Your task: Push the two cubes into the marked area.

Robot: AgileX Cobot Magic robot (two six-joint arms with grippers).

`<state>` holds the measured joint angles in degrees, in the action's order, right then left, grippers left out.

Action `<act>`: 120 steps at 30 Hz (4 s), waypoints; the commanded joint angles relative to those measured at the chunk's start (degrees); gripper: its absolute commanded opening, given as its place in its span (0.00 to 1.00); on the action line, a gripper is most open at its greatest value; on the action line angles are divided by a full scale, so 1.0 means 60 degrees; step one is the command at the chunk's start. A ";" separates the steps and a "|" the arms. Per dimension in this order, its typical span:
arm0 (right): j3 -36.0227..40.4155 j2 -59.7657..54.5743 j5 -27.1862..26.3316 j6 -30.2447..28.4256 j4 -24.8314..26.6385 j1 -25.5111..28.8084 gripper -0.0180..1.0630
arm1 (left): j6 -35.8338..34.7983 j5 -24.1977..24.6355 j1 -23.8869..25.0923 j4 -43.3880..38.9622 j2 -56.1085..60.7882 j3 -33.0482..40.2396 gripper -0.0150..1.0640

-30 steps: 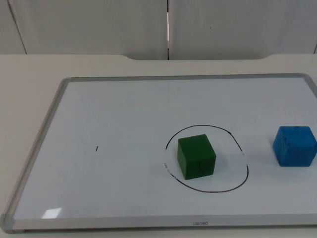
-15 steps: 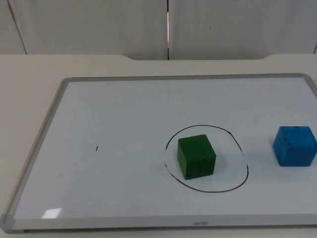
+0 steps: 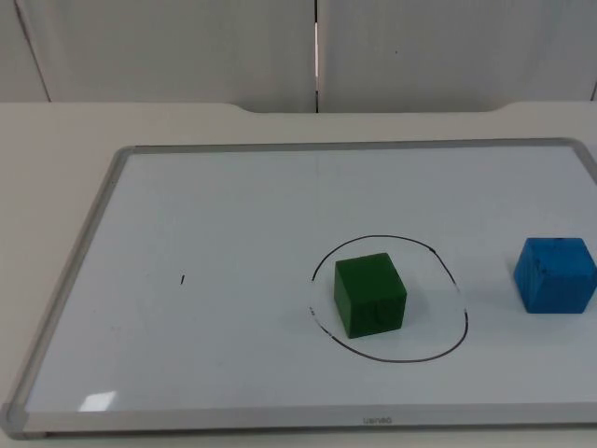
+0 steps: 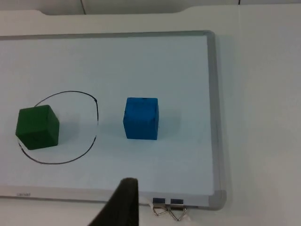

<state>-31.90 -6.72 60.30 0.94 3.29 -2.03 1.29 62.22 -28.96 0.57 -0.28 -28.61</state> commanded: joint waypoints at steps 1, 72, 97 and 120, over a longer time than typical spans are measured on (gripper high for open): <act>-0.0269 -0.0653 -0.0390 0.0013 -0.0018 0.0038 0.99 | -0.0057 -0.0112 -0.0042 0.0000 0.0046 0.0048 0.01; -0.2648 -1.5829 -0.7057 0.0221 0.0225 0.0033 0.02 | -0.0057 -0.0112 -0.0042 0.0000 0.0046 0.0048 0.01; -0.2648 -1.5829 -0.7460 0.0252 0.0077 -0.0592 0.02 | -0.0057 -0.0112 -0.0042 0.0000 0.0046 0.0048 0.01; -0.2663 -1.6432 -0.7838 0.0765 0.0228 -0.0896 0.02 | -0.0057 -0.0112 -0.0042 0.0000 0.0046 0.0048 0.01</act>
<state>-47.55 -105.37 13.40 5.35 4.47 -6.50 1.29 62.22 -28.96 0.46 -0.28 -28.61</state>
